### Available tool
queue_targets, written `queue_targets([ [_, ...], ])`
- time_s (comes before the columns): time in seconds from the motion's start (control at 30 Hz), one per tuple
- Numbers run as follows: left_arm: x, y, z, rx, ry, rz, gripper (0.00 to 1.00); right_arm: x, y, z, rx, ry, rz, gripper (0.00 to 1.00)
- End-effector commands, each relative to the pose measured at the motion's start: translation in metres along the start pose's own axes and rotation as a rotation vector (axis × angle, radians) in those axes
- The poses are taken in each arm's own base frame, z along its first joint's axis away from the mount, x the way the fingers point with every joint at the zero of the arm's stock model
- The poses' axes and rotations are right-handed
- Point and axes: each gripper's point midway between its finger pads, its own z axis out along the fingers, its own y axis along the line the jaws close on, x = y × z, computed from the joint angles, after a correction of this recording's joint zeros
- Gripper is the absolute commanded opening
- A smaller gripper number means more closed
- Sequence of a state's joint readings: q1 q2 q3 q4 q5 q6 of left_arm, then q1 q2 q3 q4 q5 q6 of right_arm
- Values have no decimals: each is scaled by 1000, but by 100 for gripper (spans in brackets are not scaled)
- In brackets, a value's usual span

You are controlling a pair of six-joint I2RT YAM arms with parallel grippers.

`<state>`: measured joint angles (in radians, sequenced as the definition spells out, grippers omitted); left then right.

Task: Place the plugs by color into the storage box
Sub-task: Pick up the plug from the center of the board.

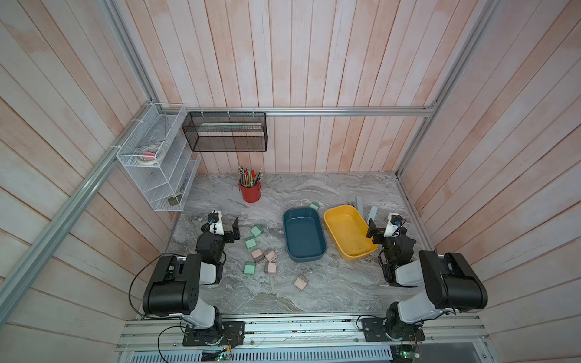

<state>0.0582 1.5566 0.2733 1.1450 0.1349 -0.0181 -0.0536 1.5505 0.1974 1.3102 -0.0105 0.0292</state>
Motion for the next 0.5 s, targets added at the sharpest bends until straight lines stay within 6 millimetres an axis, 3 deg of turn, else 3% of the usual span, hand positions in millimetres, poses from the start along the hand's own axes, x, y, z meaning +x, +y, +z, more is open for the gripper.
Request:
queue_targets([
  [0.0,-5,-2,1,13,-21,13,100,-9,-4,3,31,-36,14,98],
  [0.47,-5,-1,1,14,-21,7,100,-9,-4,3,33,-37,14,98],
])
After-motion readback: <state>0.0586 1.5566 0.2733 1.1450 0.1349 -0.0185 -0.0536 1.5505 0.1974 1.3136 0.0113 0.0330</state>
